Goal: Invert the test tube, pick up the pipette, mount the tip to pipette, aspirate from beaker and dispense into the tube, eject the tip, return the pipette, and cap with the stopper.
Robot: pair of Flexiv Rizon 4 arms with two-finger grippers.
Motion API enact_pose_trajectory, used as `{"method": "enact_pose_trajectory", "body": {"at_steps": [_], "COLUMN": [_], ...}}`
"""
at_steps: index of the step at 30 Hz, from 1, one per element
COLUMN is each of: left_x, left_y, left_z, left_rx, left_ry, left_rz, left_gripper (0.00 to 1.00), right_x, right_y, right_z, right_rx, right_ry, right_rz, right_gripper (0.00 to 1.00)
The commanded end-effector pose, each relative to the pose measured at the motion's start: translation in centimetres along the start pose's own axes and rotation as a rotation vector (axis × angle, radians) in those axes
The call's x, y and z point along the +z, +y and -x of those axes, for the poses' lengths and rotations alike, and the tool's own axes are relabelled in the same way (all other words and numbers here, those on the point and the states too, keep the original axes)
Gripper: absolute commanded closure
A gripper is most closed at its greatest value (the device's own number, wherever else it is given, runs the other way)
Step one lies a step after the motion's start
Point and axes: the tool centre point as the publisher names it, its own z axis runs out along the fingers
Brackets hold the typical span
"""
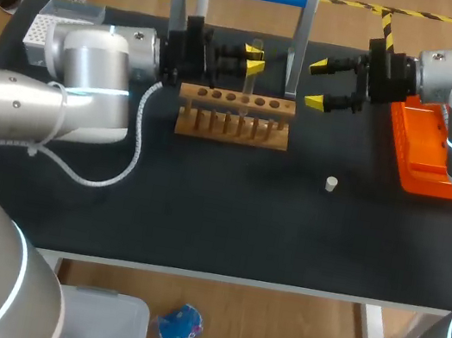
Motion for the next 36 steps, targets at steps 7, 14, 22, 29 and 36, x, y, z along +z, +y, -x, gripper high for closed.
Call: {"method": "enact_pose_trajectory", "body": {"at_steps": [7, 14, 22, 29, 36], "left_x": [0.5, 0.7, 0.4, 0.2, 0.2], "left_y": [0.6, 0.8, 1.2, 1.5, 2.0], "left_z": [-0.1, 0.0, -0.1, -0.1, 0.0], "left_rx": [0.008, 0.02, 0.014, 0.01, 0.003], "left_ry": [-0.007, -0.014, -0.029, -0.034, -0.031], "left_rz": [-0.019, -0.038, -0.048, -0.049, -0.05], "left_gripper": [1.0, 1.0, 1.0, 1.0, 1.0], "right_x": [0.0, 0.0, 0.0, 0.0, 0.0], "right_y": [0.0, 0.0, 0.0, 0.0, 0.0], "right_z": [-0.1, -0.1, -0.1, -0.1, -0.1], "right_rx": [-0.001, -0.001, -0.001, -0.001, -0.001], "right_ry": [-0.001, -0.001, -0.001, -0.001, -0.001], "right_rz": [-0.001, -0.001, -0.001, -0.001, -0.001], "right_gripper": [0.0, 0.0, 0.0, 0.0, 0.0]}}
